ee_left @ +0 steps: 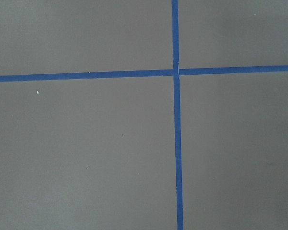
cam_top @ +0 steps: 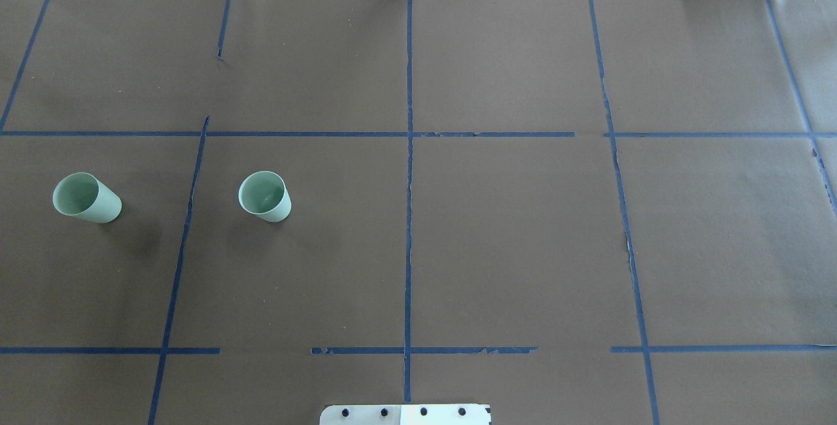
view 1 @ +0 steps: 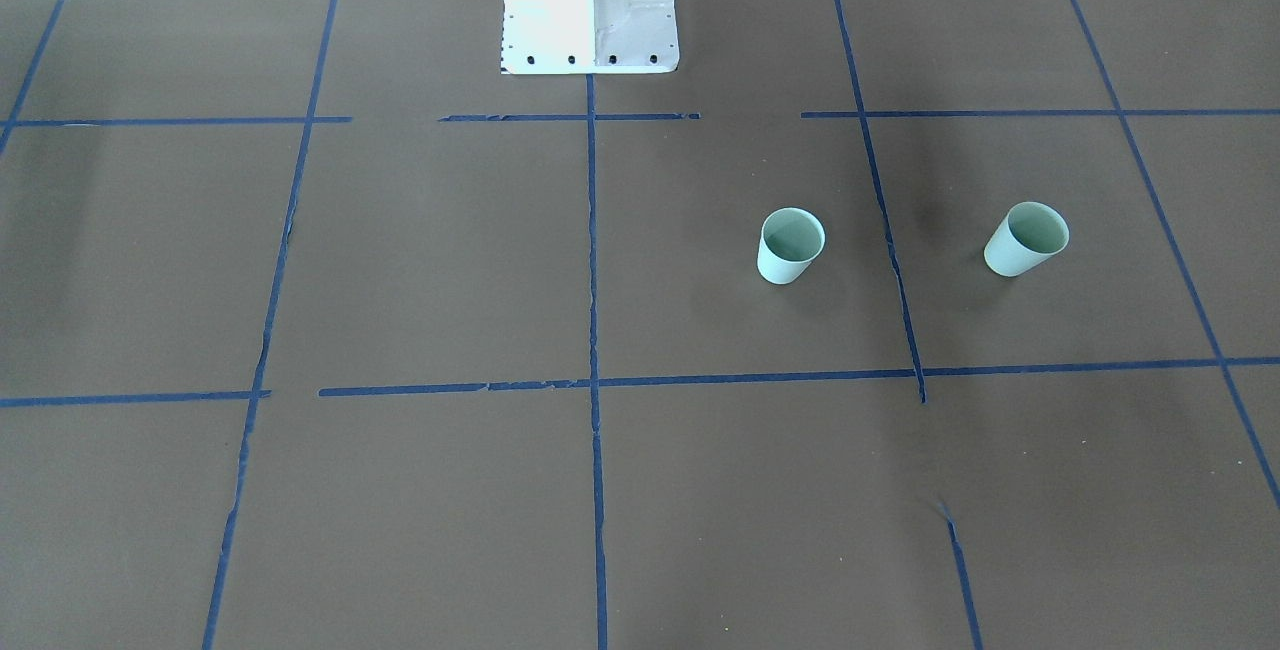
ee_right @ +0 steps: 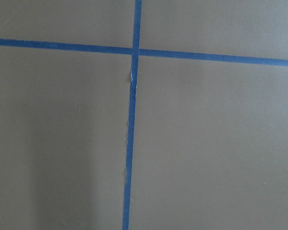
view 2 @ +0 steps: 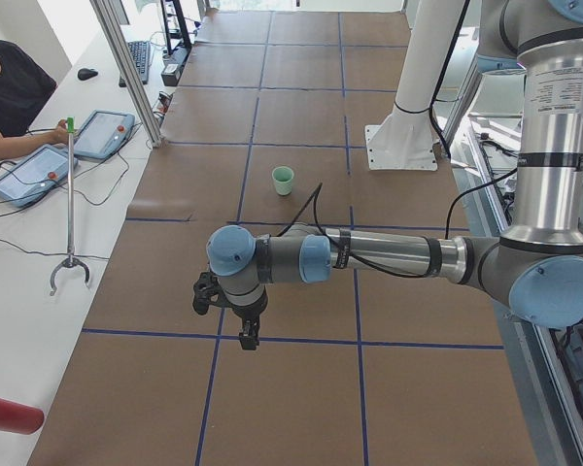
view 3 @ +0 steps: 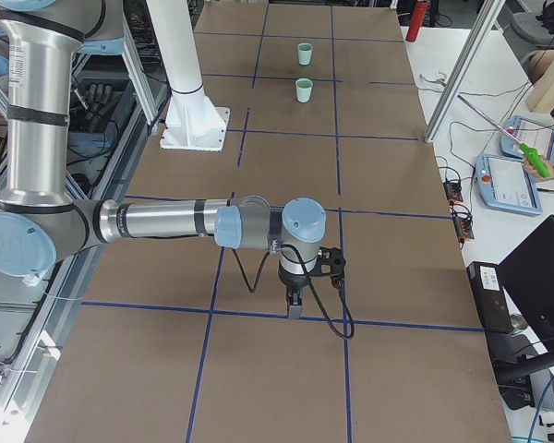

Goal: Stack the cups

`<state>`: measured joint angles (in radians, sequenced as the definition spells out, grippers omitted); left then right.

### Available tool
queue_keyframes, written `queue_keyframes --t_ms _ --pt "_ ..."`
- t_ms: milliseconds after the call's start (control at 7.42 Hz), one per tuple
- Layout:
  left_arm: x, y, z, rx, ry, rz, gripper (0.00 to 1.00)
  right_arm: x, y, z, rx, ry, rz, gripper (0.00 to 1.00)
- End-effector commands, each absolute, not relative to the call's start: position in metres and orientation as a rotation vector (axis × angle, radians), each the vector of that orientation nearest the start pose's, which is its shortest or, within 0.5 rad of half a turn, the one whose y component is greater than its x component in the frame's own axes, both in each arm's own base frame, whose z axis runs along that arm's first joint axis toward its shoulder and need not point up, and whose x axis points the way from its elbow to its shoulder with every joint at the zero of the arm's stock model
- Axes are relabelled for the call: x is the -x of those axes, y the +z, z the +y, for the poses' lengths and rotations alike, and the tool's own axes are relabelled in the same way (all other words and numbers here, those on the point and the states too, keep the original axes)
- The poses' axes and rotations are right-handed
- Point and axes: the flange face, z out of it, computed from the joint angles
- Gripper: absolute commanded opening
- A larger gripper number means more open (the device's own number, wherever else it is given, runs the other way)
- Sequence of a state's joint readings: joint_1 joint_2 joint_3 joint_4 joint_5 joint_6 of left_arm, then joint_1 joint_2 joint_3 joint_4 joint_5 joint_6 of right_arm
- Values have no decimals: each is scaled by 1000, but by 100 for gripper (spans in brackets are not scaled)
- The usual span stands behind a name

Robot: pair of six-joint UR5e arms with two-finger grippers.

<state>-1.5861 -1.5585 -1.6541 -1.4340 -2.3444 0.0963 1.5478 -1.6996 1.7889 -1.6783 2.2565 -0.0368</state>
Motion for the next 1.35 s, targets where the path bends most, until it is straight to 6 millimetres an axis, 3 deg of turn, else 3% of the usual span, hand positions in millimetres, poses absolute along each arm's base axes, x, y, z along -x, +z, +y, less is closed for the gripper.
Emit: queue_keyframes --t_ms 0,404,674,809,944,1079,1213 --pt "71 632 -486 10 56 773 100 -60 628 -436 14 -51 -686 100" --pt "70 606 -507 -40 72 774 100 -60 627 -436 12 -52 -686 100" --pt "67 558 -517 -130 114 762 100 -60 628 -436 13 -51 -686 100" --pt "55 538 -530 -122 58 768 100 -60 628 -436 13 -51 -686 100" --pt "27 500 -539 -113 -19 777 100 -60 628 -436 14 -51 -686 100" --pt "-8 483 -529 -86 -26 790 100 -60 628 -436 14 -51 -686 100" --pt "-22 488 -519 -49 -55 796 100 -60 628 -436 15 -49 -686 100"
